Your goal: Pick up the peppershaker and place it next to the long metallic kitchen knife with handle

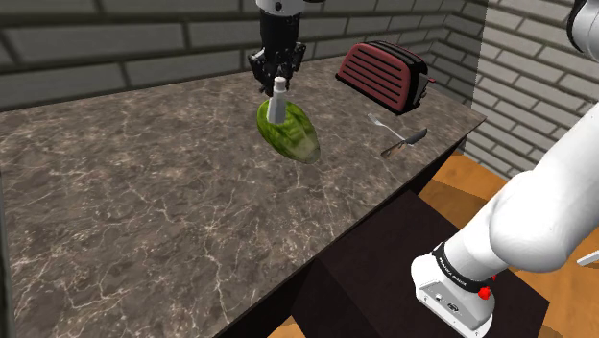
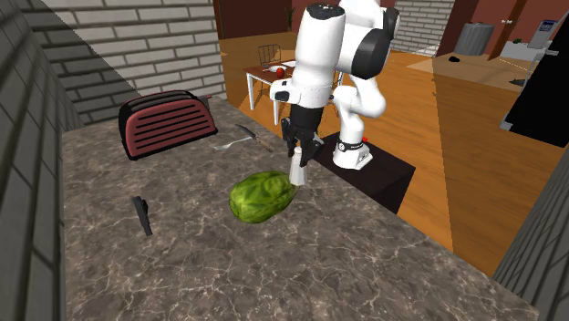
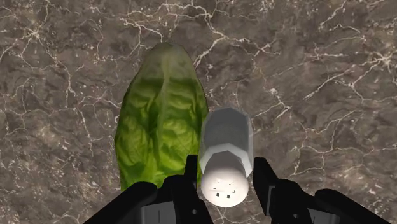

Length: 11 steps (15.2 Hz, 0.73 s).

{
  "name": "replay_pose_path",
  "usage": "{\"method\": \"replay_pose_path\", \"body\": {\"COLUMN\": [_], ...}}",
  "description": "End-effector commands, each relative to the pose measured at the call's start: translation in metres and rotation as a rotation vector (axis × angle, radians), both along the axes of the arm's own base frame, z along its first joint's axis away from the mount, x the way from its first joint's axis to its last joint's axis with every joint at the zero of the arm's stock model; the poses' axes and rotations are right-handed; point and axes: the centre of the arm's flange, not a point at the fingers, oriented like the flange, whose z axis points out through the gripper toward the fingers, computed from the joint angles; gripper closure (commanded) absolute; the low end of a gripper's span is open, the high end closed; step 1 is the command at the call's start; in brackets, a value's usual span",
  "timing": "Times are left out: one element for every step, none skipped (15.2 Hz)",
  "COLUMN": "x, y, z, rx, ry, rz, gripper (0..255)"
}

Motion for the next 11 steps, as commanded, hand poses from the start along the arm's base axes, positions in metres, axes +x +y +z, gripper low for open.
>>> {"method": "replay_pose_path", "body": {"x": [-0.005, -0.009, -0.013, -0.017, -0.021, -0.025, -0.029, -0.033, -0.037, -0.041, -0.045], "y": [-0.027, -0.04, -0.052, -0.065, -0.077, -0.09, -0.103, -0.115, -0.128, -0.14, -0.153], "z": [-0.001, -0.001, -0.001, -0.001, 0.0, 0.0, 0.0, 0.0, 0.0, 0.0, 0.0], "rx": [0.0, 0.0, 0.0, 0.0, 0.0, 0.0, 0.0, 0.0, 0.0, 0.0, 0.0], "ry": [0.0, 0.0, 0.0, 0.0, 0.0, 0.0, 0.0, 0.0, 0.0, 0.0, 0.0], "rz": [0.0, 0.0, 0.0, 0.0, 0.0, 0.0, 0.0, 0.0, 0.0, 0.0, 0.0], "gripper": [255, 255, 255, 255, 255, 255, 255, 255, 255, 255, 255]}}
